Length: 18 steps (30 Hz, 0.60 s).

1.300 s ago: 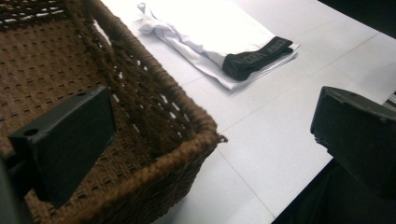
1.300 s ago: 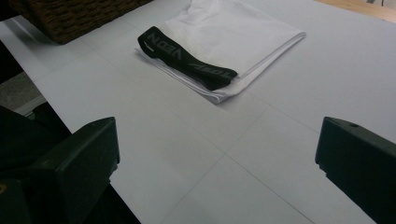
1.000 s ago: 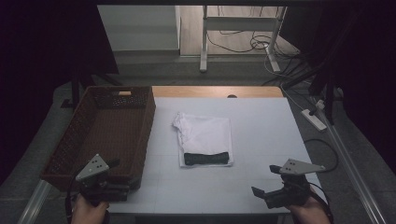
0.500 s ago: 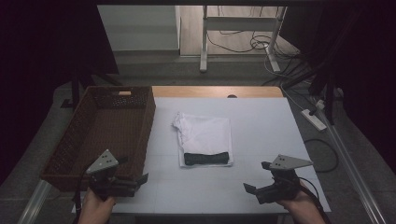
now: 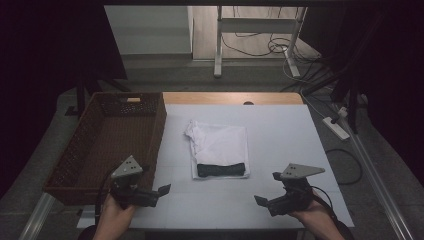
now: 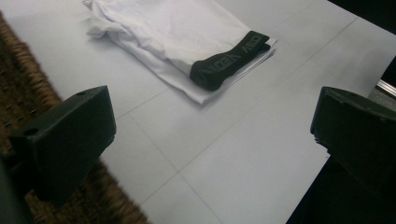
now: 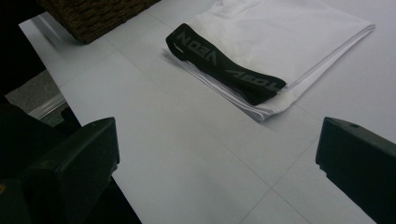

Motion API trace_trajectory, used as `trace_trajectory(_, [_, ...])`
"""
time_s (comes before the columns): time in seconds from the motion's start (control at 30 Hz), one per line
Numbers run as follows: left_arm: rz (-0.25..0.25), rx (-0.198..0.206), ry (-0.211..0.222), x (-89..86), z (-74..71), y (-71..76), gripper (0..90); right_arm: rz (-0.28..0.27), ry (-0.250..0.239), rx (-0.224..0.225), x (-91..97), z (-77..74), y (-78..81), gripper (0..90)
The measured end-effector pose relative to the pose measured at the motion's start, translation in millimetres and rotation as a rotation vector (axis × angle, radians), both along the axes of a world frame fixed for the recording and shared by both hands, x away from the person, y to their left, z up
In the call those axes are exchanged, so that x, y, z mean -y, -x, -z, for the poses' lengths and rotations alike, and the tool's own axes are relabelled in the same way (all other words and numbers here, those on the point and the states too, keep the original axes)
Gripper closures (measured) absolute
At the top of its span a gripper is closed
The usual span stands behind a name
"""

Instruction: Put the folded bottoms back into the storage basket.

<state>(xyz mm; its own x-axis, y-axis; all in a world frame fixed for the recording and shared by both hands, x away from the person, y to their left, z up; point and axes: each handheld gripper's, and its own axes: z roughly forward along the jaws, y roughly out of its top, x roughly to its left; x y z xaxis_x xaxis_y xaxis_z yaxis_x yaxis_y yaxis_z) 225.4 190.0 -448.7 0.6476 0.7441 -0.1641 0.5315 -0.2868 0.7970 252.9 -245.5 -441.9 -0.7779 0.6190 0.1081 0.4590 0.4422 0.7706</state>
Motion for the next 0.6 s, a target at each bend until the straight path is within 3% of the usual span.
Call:
trace_trajectory(0.23, [0.024,-0.015,0.005,13.1,4.9,-5.9,0.0,-0.019,0.007,0.001,-5.5,0.9,-2.8,0.2])
trace_trajectory(0.37, [0.031,0.007,-0.010,20.1,5.0,-8.3,0.0,-0.023,0.004,0.000,-8.1,0.9,-4.3,0.2])
trace_trajectory(0.6, [0.060,0.003,0.009,32.1,6.2,-15.7,0.0,-0.033,-0.001,-0.005,-12.5,0.7,-8.8,0.2])
